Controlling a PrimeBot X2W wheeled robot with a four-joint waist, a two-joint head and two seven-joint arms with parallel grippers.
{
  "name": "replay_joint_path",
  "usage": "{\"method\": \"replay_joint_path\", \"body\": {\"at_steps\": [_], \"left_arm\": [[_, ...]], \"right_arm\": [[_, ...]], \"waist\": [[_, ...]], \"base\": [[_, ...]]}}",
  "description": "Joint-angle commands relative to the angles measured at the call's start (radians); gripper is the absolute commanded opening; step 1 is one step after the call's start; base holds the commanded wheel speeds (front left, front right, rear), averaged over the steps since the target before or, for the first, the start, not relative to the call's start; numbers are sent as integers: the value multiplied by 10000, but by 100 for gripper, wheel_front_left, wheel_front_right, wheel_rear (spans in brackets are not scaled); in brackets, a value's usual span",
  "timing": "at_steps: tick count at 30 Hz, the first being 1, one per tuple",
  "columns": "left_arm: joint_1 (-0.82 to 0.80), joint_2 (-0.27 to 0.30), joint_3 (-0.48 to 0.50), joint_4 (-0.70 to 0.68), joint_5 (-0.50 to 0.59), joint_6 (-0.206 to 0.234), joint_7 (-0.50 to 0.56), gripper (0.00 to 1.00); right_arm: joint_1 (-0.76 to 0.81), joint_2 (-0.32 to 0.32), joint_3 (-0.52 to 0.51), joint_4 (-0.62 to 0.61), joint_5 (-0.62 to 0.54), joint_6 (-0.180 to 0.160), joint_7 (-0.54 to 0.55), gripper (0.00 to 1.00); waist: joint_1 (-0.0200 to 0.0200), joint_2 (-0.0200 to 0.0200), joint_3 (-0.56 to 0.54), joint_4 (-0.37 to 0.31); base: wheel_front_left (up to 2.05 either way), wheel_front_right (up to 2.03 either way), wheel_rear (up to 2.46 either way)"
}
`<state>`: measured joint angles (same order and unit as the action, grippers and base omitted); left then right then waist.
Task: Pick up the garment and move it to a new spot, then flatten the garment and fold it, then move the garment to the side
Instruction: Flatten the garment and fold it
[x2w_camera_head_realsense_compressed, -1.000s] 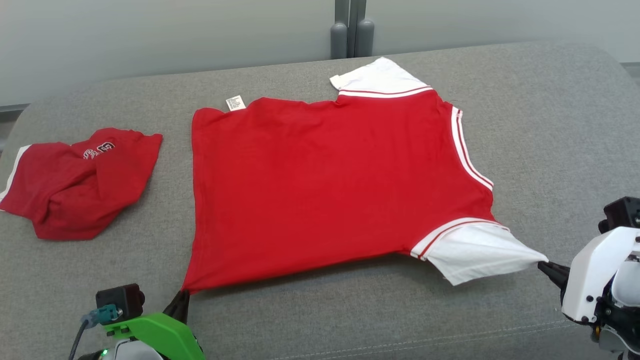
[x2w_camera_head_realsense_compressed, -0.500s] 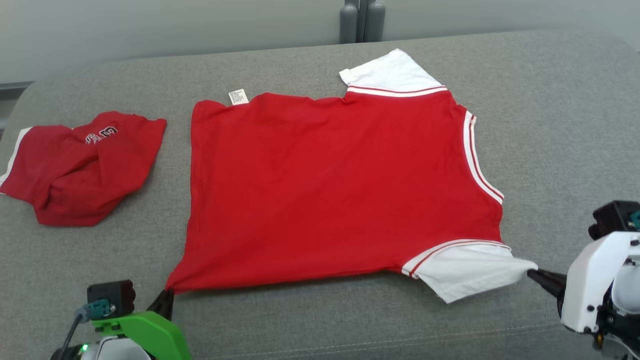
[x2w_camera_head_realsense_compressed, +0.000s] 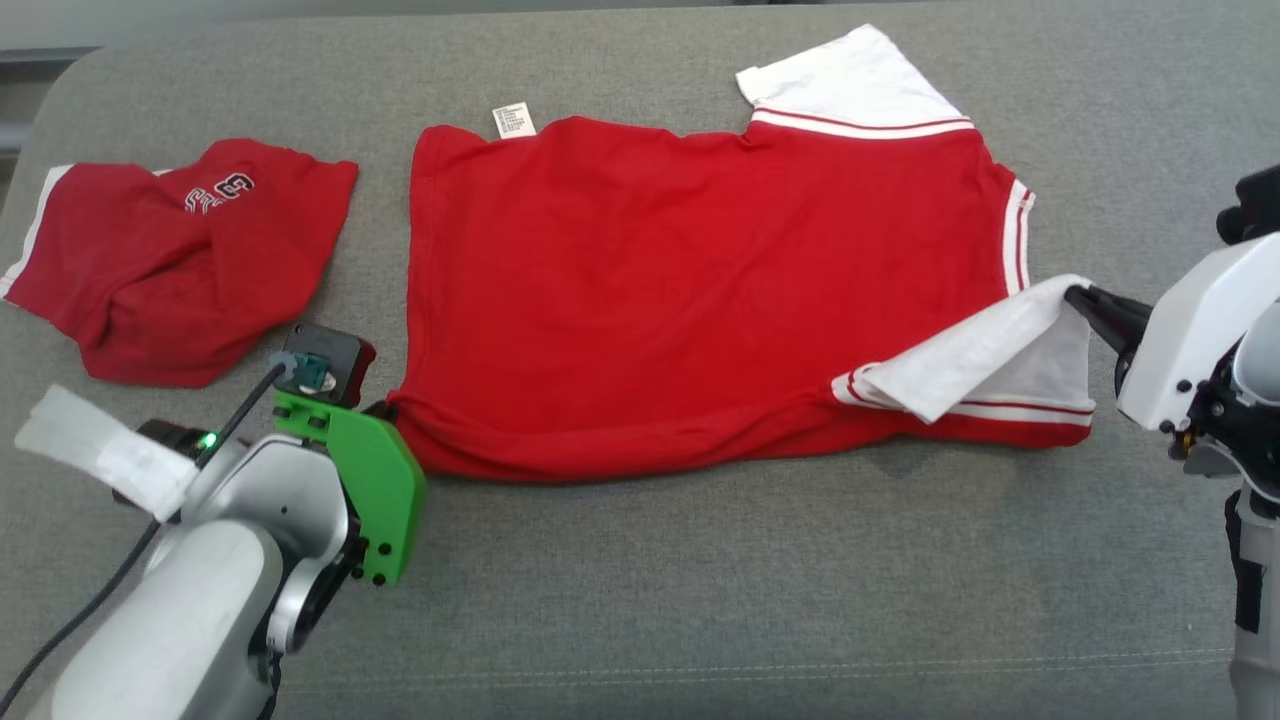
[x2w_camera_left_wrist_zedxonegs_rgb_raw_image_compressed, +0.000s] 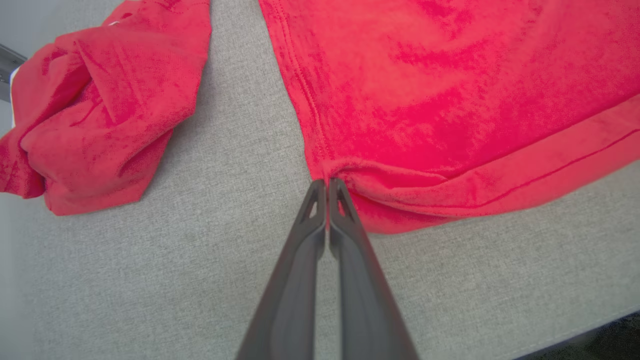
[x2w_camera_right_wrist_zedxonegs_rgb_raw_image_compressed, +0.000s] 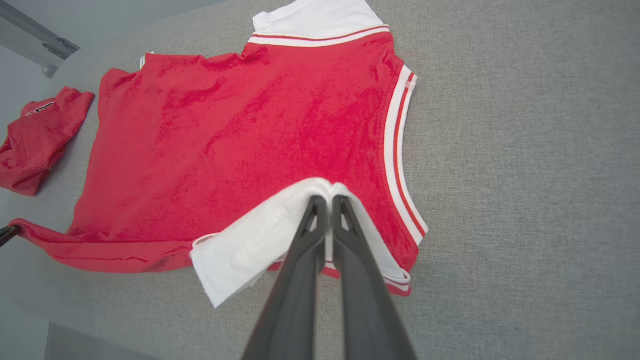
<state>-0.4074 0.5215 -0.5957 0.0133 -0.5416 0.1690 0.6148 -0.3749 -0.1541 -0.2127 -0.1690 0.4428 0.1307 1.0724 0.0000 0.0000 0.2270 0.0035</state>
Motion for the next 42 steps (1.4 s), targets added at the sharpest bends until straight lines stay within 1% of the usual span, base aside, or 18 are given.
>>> {"method": "replay_joint_path", "body": {"at_steps": [1, 3, 7, 8, 10, 14, 17, 20, 24, 26, 32, 33, 34, 35, 36, 37, 40, 42], "left_arm": [[-529, -42, -97, 57, 129, -114, 302, 0], [-1011, -185, -200, 200, 233, -197, 585, 0], [-1669, -488, -270, 732, 264, -155, 778, 0], [-1810, -564, -271, 890, 262, -174, 762, 0], [-2061, -698, -288, 1227, 248, -267, 714, 0], [-2577, -908, -414, 1977, 387, -498, 501, 0], [-2908, -1111, -426, 2489, 433, -581, 275, 0], [-3162, -1250, -464, 2962, 465, -651, 75, 0], [-3411, -1475, -508, 3444, 507, -721, -200, 0], [-3477, -1537, -499, 3641, 509, -694, -322, 0], [-3589, -1624, -509, 4036, 449, -751, -533, 0], [-3629, -1638, -506, 4074, 475, -757, -636, 0], [-3637, -1655, -525, 4139, 493, -773, -710, 0], [-3638, -1681, -518, 4196, 501, -769, -809, 0], [-3680, -1702, -493, 4221, 559, -730, -1028, 45], [-3705, -1734, -452, 4276, 582, -661, -1222, 100], [-3517, -1833, -436, 4596, 578, -617, -1709, 100], [-3346, -1847, -394, 4719, 500, -616, -1952, 100]], "right_arm": [[-381, -52, 10, 257, -118, 0, -288, 0], [-758, -117, 63, 597, -262, 0, -692, 0], [-1383, -297, 360, 1319, -413, 0, -1673, 0], [-1504, -290, 402, 1559, -343, 0, -1884, 0], [-1716, -655, 775, 1826, -457, 2, -2341, 0], [-2157, -1084, 1456, 2482, -433, 0, -3270, 0], [-2385, -1424, 1888, 2928, -335, -3, -3970, 0], [-2663, -1587, 2175, 3377, -311, 0, -4512, 0], [-2969, -1706, 2166, 4021, -565, -1, -5194, 0], [-3091, -1633, 2188, 4273, -591, 0, -5528, 0], [-3279, -1553, 2349, 4902, -571, -1, -5879, 0], [-3320, -1543, 2358, 4987, -608, 0, -6046, 15], [-3353, -1510, 2368, 5083, -558, -1, -6130, 42], [-3329, -1464, 2343, 5250, -460, -1, -6165, 100], [-3343, -1432, 2325, 5331, -445, -1, -6277, 100], [-3369, -1401, 2275, 5413, -406, 0, -6365, 100], [-3369, -1259, 2231, 5657, -371, 0, -6895, 100], [-3343, -1165, 1970, 5779, -469, -3, -7229, 100]], "waist": [[0, 0, 429, 390], [0, 0, 560, 488], [0, 0, 753, 604], [0, 0, 811, 617], [0, 0, 930, 652], [0, 0, 1157, 688], [0, 0, 1279, 708], [0, 0, 1346, 707], [0, 0, 1345, 687], [0, 0, 1309, 683], [0, 0, 1220, 645], [0, 0, 1208, 640], [0, 0, 1191, 641], [0, 0, 1172, 641], [0, 0, 1157, 640], [0, 0, 1141, 640], [0, 0, 977, 637], [0, 0, 826, 627]], "base": [[0, 0, 0], [0, 0, 0], [0, 0, 0], [0, 0, 0], [0, 0, 0], [0, 0, 0], [0, 0, 0], [0, 0, 0], [0, 0, 0], [0, 0, 0], [0, 0, 0], [0, 0, 0], [0, 0, 0], [0, 0, 0], [0, 0, 0], [0, 0, 0], [0, 0, 0], [0, 0, 0]]}}
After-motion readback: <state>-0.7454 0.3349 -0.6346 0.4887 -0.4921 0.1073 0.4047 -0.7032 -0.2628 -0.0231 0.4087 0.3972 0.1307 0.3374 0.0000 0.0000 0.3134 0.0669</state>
